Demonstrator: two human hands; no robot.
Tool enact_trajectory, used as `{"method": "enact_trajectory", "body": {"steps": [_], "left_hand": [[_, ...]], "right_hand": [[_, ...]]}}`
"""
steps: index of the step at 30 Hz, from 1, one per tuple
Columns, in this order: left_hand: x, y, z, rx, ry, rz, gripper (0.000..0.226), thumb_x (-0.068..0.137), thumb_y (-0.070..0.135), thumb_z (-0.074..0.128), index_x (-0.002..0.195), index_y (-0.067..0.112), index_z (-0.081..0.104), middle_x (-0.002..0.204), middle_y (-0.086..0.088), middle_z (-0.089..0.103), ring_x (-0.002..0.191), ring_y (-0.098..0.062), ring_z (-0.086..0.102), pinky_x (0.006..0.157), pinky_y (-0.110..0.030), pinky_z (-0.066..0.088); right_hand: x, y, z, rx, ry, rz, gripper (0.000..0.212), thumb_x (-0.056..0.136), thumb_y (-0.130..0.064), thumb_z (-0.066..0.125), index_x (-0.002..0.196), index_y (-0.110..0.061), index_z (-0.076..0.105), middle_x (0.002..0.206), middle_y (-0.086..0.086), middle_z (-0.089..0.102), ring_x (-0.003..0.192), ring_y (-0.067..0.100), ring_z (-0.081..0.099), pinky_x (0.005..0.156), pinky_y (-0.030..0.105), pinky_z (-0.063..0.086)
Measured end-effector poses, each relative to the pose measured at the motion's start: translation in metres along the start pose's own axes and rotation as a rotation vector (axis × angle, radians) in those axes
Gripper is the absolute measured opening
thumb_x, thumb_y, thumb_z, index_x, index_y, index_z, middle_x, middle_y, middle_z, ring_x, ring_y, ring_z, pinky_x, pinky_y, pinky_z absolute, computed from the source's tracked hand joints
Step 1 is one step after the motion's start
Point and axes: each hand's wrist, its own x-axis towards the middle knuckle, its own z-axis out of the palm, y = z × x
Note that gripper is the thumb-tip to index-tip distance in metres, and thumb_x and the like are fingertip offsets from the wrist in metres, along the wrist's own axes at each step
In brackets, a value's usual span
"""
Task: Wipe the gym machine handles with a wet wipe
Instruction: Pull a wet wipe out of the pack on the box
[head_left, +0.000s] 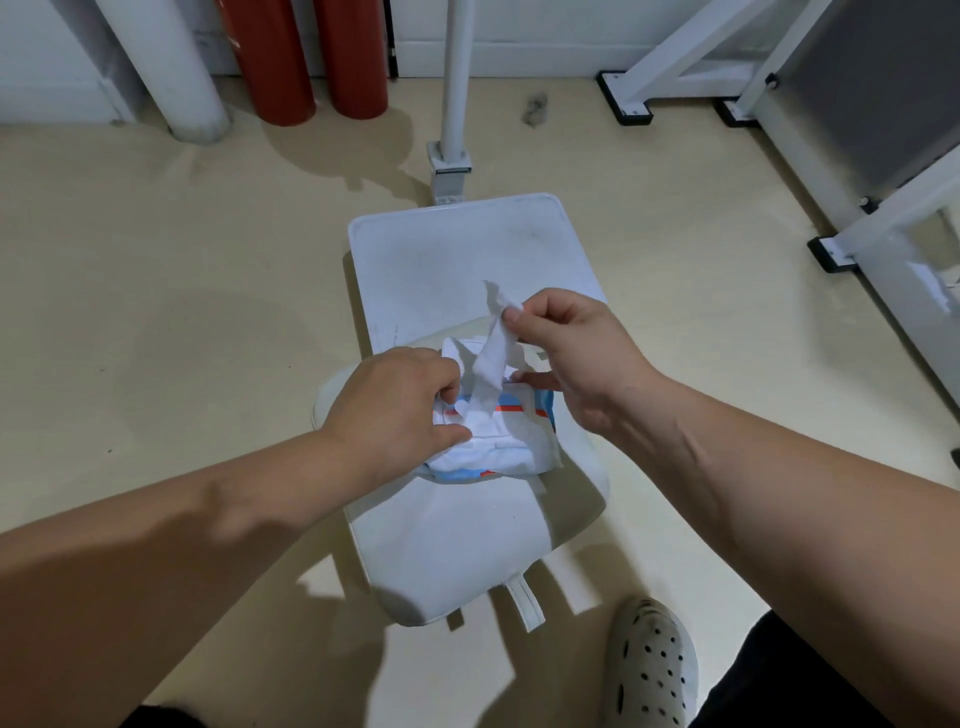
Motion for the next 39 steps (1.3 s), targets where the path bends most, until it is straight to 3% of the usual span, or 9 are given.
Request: {"method": "enact_trajectory", "body": {"steps": [7, 15, 21, 23, 26, 28, 31, 33, 39], "left_hand": [[-0.001, 0.001, 0.0, 0.101, -0.033, 0.051, 0.033, 0.074, 0.042, 0.078, 0.087, 0.03, 0.05, 0.078, 0.011, 0.052, 0.08, -0.019, 0.051, 0.07, -0.031, 0.038], [-0.01, 0.005, 0.008, -0.056, -0.092, 0.192, 0.063, 0.08, 0.032, 0.071, 0.135, 0.041, 0.043, 0.107, 0.007, 0.071, 0.094, -0.022, 0.061, 0.087, -0.037, 0.049], [-0.011, 0.008, 0.007, 0.074, -0.276, 0.264, 0.026, 0.078, 0.045, 0.036, 0.103, 0.039, 0.039, 0.098, 0.001, 0.067, 0.088, -0.026, 0.058, 0.081, -0.045, 0.05], [-0.009, 0.009, 0.003, 0.002, -0.209, 0.243, 0.025, 0.078, 0.042, 0.038, 0.101, 0.037, 0.044, 0.092, -0.003, 0.063, 0.082, -0.029, 0.057, 0.076, -0.046, 0.05], [0.001, 0.007, -0.008, -0.016, 0.129, 0.222, 0.03, 0.081, 0.033, 0.053, 0.106, 0.018, 0.058, 0.099, -0.009, 0.065, 0.085, -0.031, 0.057, 0.08, -0.044, 0.049], [0.008, 0.004, -0.016, 0.01, 0.271, 0.168, 0.044, 0.078, 0.029, 0.061, 0.116, 0.007, 0.059, 0.114, -0.012, 0.062, 0.099, -0.03, 0.056, 0.091, -0.039, 0.044], [0.01, 0.004, -0.022, -0.084, 0.102, 0.114, 0.053, 0.081, 0.037, 0.058, 0.127, 0.012, 0.062, 0.121, -0.007, 0.063, 0.107, -0.024, 0.058, 0.097, -0.032, 0.044], [0.006, 0.006, -0.017, -0.086, -0.033, 0.249, 0.04, 0.084, 0.038, 0.052, 0.108, 0.013, 0.073, 0.102, -0.002, 0.071, 0.09, -0.025, 0.064, 0.085, -0.039, 0.053], [-0.005, 0.0, -0.001, 0.33, -0.2, 0.547, 0.033, 0.089, 0.04, 0.046, 0.093, 0.026, 0.075, 0.103, -0.002, 0.066, 0.08, -0.028, 0.056, 0.069, -0.035, 0.039]], "right_hand": [[0.01, -0.038, -0.033, -0.005, 0.105, -0.185, 0.027, 0.095, -0.021, 0.065, 0.071, -0.025, 0.055, 0.08, 0.0, 0.063, 0.08, 0.016, 0.06, 0.083, 0.039, 0.05], [0.013, -0.027, -0.048, -0.362, 0.05, -0.103, 0.022, 0.073, -0.026, 0.057, 0.067, -0.005, 0.052, 0.072, 0.009, 0.043, 0.067, 0.016, 0.037, 0.064, 0.033, 0.029], [0.015, -0.009, -0.04, -0.401, -0.129, 0.051, 0.031, 0.067, -0.037, 0.054, 0.071, -0.011, 0.071, 0.12, 0.017, 0.071, 0.091, 0.019, 0.057, 0.083, 0.037, 0.044], [0.016, -0.005, -0.035, -0.362, -0.158, 0.074, 0.052, 0.064, -0.037, 0.056, 0.092, 0.006, 0.067, 0.124, 0.023, 0.066, 0.089, 0.022, 0.055, 0.081, 0.038, 0.041], [0.017, -0.005, -0.035, -0.325, -0.194, 0.02, 0.042, 0.063, -0.033, 0.055, 0.072, 0.007, 0.048, 0.091, 0.034, 0.063, 0.075, 0.022, 0.042, 0.07, 0.036, 0.032], [0.012, -0.011, -0.038, -0.307, -0.249, 0.011, 0.021, 0.069, -0.024, 0.051, 0.059, -0.013, 0.036, 0.059, 0.006, 0.042, 0.061, 0.015, 0.031, 0.056, 0.029, 0.026], [0.009, -0.009, -0.047, -0.337, -0.336, 0.008, 0.02, 0.072, -0.02, 0.048, 0.061, -0.007, 0.038, 0.059, -0.004, 0.034, 0.058, 0.013, 0.029, 0.051, 0.024, 0.026], [0.011, -0.007, -0.053, -0.334, -0.316, -0.014, 0.022, 0.075, -0.018, 0.049, 0.066, 0.0, 0.042, 0.064, 0.001, 0.039, 0.063, 0.015, 0.036, 0.055, 0.025, 0.033], [0.022, -0.011, -0.055, -0.215, -0.136, -0.07, 0.01, 0.075, -0.02, 0.05, 0.07, -0.011, 0.052, 0.074, 0.007, 0.044, 0.071, 0.02, 0.039, 0.062, 0.032, 0.033]]}}
